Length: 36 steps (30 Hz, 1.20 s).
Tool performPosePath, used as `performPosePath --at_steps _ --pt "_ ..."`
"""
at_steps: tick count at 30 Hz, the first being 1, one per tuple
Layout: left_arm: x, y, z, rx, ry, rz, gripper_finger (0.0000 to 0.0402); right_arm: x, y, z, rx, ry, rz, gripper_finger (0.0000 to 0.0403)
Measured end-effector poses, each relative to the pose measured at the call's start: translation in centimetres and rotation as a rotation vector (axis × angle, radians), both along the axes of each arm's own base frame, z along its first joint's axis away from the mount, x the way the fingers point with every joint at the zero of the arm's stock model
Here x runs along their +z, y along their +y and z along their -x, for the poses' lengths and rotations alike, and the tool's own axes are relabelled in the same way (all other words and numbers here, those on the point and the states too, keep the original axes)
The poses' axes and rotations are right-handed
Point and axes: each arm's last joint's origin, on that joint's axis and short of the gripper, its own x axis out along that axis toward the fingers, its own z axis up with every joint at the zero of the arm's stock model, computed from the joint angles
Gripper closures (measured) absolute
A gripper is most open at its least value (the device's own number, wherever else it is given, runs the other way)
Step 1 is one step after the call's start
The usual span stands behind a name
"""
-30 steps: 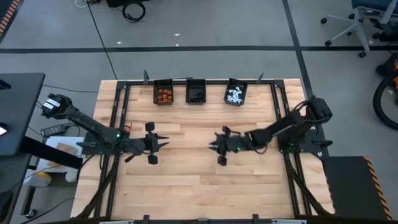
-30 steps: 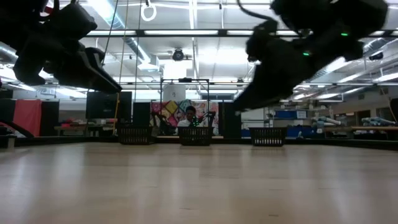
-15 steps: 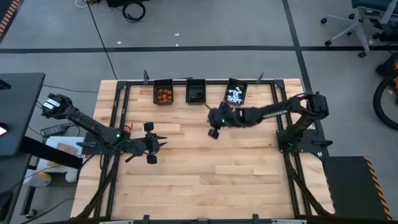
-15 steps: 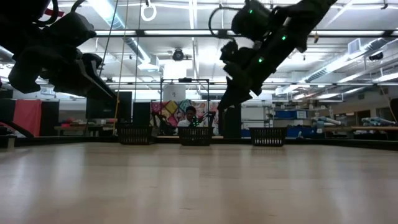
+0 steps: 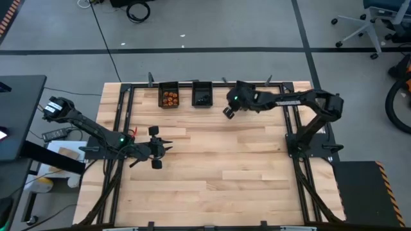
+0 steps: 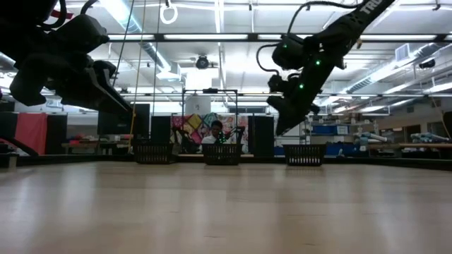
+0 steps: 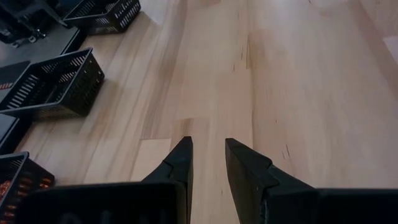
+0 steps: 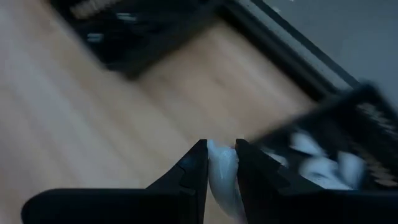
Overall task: Sort Halloween decoration
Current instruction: Put the white ghost toy into the right black basket, then return to Home Position
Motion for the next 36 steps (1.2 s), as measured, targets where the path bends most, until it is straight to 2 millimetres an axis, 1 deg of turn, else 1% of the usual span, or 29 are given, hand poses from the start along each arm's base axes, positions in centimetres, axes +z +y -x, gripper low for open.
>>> performPosePath --at_steps 3,6,10,13,18,22,26,29,33,36 --pt "0.0 0.0 0.0 0.001 -0.001 0.002 0.0329 1.2 -1.3 1.9 -0.051 -0.004 -0.028 0.0323" --pt "0.0 0.0 0.0 0.001 0.0 -0.001 0.0329 2.4 -2.3 4.0 -0.15 -0.016 -0.065 0.0323" --pt "0.0 0.0 0.0 -0.001 0.001 -0.005 0.0329 3.0 -4.0 6.4 -0.263 -0.044 -0.134 0.0323" --pt "0.0 0.0 0.0 -0.002 0.001 -0.007 0.0329 2.9 -4.9 7.2 -0.258 -0.101 -0.212 0.032" --pt "0.0 0.0 0.0 -0.002 0.001 -0.007 0.0329 2.0 -6.0 7.2 -0.234 -0.148 -0.285 0.0302" --pt "0.0 0.0 0.0 0.002 -0.001 0.001 0.0329 1.0 -6.3 7.0 -0.228 -0.125 -0.321 0.0285" --pt "0.0 0.0 0.0 0.003 -0.002 0.003 0.0329 1.2 -6.1 7.0 -0.178 -0.117 -0.33 0.0267" --pt "0.0 0.0 0.0 0.002 -0.001 0.003 0.0329 2.6 -5.3 7.2 -0.139 -0.141 -0.28 0.0262" --pt "0.0 0.0 0.1 -0.039 0.019 0.012 0.0329 4.2 -3.3 7.8 -0.058 -0.209 -0.164 0.0265" --pt "0.7 0.5 0.5 -0.023 -0.013 0.024 0.0329 4.5 -1.5 8.9 -0.033 -0.285 -0.078 0.0266"
